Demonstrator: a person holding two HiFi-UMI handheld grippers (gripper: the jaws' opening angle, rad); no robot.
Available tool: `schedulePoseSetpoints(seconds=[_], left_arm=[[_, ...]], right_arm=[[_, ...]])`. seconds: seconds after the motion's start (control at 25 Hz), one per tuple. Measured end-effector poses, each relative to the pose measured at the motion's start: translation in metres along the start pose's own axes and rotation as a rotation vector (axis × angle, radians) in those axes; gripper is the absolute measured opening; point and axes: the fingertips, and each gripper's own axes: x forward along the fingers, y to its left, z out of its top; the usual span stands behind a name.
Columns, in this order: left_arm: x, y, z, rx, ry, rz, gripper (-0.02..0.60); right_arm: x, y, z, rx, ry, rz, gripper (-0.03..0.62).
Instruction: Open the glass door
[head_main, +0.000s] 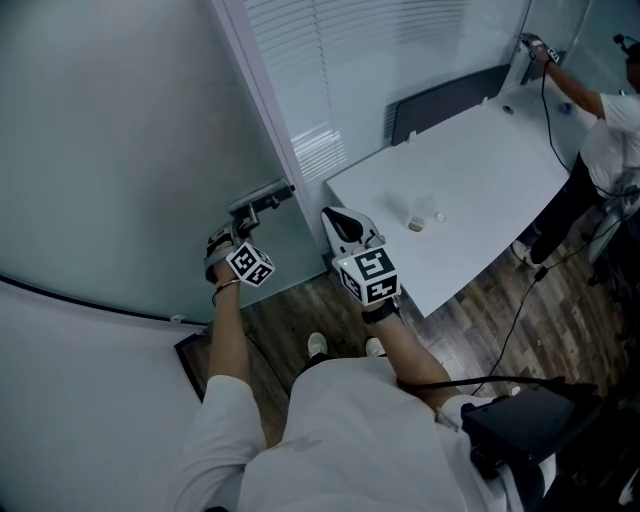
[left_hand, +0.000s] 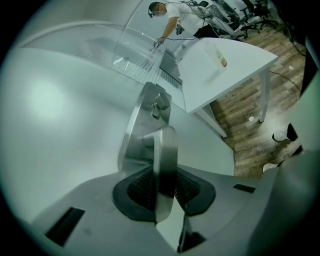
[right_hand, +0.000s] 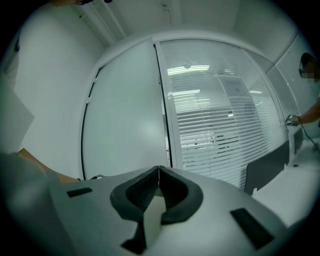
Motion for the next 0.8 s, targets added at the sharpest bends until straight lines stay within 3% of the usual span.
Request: schedulePoseSetpoints(seconds=[0.24,0.8], left_arm=[[-0.029,-0.013,0.002,-0.015,0.034,0.008,0.063],[-0.106,-0.063,-0.009,0.032,0.053,0.012,0.064]], right_arm=[[-0.024,-0.001,-0.006,-0.005,0.019,0.052,0.003],[-0.071,0.012,-0.051,0.033,0.078,0.198,0.003]])
